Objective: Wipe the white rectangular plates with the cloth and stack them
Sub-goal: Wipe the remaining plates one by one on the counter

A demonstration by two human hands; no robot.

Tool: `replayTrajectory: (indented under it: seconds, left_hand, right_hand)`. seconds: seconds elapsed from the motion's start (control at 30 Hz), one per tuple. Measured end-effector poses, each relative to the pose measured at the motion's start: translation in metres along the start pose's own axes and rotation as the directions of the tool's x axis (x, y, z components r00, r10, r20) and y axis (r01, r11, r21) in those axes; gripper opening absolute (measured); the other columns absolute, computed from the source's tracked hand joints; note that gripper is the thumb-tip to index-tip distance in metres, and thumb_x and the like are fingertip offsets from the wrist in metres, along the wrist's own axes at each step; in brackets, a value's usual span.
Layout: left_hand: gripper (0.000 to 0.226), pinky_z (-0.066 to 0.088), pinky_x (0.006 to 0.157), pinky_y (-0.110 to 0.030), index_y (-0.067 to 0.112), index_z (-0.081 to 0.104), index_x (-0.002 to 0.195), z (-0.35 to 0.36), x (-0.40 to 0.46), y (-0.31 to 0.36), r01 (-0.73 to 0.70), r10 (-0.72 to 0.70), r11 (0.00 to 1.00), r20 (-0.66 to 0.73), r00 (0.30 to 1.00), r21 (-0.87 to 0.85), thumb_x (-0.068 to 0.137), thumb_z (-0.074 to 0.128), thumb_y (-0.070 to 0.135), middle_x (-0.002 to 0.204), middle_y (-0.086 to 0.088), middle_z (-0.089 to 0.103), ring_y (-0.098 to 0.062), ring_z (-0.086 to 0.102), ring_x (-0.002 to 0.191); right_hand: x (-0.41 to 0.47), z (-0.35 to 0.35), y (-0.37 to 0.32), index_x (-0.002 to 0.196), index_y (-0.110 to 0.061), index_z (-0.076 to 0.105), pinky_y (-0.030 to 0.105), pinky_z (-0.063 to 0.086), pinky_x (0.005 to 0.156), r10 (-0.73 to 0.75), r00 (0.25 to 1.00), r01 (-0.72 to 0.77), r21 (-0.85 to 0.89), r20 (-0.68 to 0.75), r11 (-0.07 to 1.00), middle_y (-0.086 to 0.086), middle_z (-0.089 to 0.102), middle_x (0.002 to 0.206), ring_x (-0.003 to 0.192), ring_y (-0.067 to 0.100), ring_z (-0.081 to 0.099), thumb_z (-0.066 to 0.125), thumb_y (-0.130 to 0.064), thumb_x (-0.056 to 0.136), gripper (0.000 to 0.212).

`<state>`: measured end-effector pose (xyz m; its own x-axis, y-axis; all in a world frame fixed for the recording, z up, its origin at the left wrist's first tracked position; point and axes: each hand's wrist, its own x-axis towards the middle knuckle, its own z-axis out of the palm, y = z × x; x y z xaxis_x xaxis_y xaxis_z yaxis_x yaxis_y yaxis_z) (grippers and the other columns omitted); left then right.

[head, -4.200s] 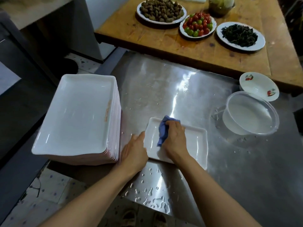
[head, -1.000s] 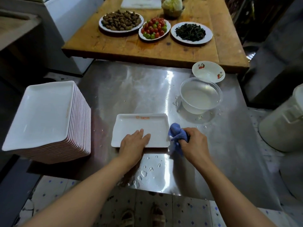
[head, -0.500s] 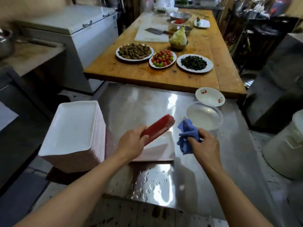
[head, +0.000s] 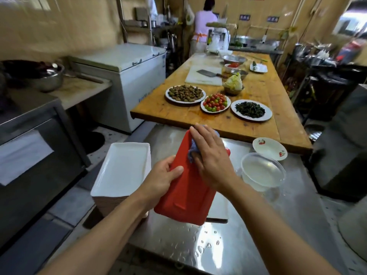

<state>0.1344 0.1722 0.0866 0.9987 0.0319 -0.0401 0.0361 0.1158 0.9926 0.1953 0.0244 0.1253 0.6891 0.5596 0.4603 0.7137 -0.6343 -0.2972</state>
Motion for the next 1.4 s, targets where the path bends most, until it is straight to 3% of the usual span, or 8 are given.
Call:
replayTrajectory:
  seconds: [0.3,0.7,0.8,0.93,1.1,1.2,1.3,1.4]
  left_hand:
    - [0.025,0.058,0.072,-0.037,0.012,0.057,0.117,-0.004,-0.014,0.011,-0.013,0.009,0.991,-0.031,0.999,-0.135,0.094,0.051,0.014,0.103,-0.014,0.071,-0.03,0.069,0.091]
    - [0.021,0.057,0.061,-0.032,0.017,0.06,0.112,0.02,0.016,0.018,-0.135,0.048,0.913,-0.229,0.972,-0.384,0.094,0.05,0.015,0.094,-0.005,0.074,-0.023,0.072,0.083]
    - [0.019,0.056,0.06,-0.031,0.019,0.061,0.109,0.029,0.02,0.013,-0.141,0.045,0.899,-0.233,0.971,-0.415,0.093,0.05,0.017,0.093,-0.003,0.074,-0.021,0.072,0.082]
    - [0.02,0.056,0.061,-0.03,0.018,0.059,0.107,0.037,0.02,0.003,-0.083,-0.008,0.886,-0.194,0.981,-0.456,0.098,0.042,0.013,0.088,-0.001,0.074,-0.015,0.071,0.079]
    - [0.048,0.044,0.088,-0.026,0.019,0.036,0.139,0.017,0.018,0.009,0.059,-0.053,0.996,-0.084,0.995,0.073,0.094,0.054,0.023,0.133,0.0,0.053,-0.01,0.056,0.112]
    - [0.089,0.032,0.105,-0.039,0.029,0.012,0.148,0.005,0.025,0.036,-0.067,0.165,0.879,-0.168,0.972,0.472,0.081,0.071,0.033,0.149,0.003,0.026,-0.012,0.03,0.134]
    - [0.09,0.031,0.109,-0.049,0.03,0.027,0.144,0.006,0.039,0.067,-0.195,0.282,0.682,-0.007,0.959,0.705,0.07,0.076,0.043,0.149,0.001,0.031,-0.018,0.031,0.136]
    - [0.064,0.048,0.097,-0.049,0.026,0.052,0.124,0.009,0.052,0.088,-0.195,0.085,0.798,0.213,0.973,0.57,0.065,0.078,0.037,0.122,-0.002,0.061,-0.019,0.059,0.112]
  right_hand:
    - [-0.01,-0.007,0.027,0.148,-0.012,0.023,0.018,0.01,0.11,0.144,0.989,-0.147,0.082,0.042,0.986,0.007,0.028,0.15,0.138,0.018,0.023,0.043,-0.017,0.098,0.054]
    - [-0.059,0.014,-0.003,0.15,-0.015,0.007,0.019,0.025,0.098,0.549,0.834,-0.524,0.389,0.054,0.757,0.002,0.032,0.136,0.126,0.014,0.035,0.042,-0.022,0.098,0.064]
    - [-0.064,0.004,0.002,0.144,-0.016,0.026,0.023,0.035,0.096,0.648,0.752,-0.606,0.512,0.12,0.609,-0.004,0.043,0.124,0.11,0.008,0.047,0.052,-0.022,0.093,0.058]
    - [-0.058,-0.016,0.015,0.094,-0.009,0.057,0.041,0.052,0.083,0.676,0.699,-0.635,0.637,0.233,0.437,0.011,0.065,0.092,0.087,0.023,0.064,0.063,-0.006,0.08,0.015]
    - [-0.061,-0.029,0.028,0.088,-0.006,0.056,0.033,0.054,0.071,0.649,0.746,-0.6,0.575,0.151,0.556,0.008,0.065,0.082,0.075,0.018,0.063,0.07,-0.003,0.071,0.022]
    - [-0.064,-0.04,0.039,0.084,-0.013,0.054,0.026,0.052,0.06,0.587,0.798,-0.568,0.494,0.136,0.658,0.002,0.062,0.074,0.069,0.015,0.06,0.07,-0.003,0.068,0.024]
    - [-0.066,-0.051,0.044,0.095,-0.017,0.056,0.027,0.056,0.063,0.485,0.85,-0.517,0.502,0.206,0.693,0.002,0.065,0.082,0.073,0.019,0.064,0.07,-0.005,0.069,0.031]
    - [-0.066,-0.061,0.047,0.103,-0.018,0.057,0.033,0.058,0.072,0.412,0.879,-0.474,0.514,0.239,0.715,0.006,0.067,0.089,0.08,0.024,0.065,0.067,-0.012,0.065,0.039]
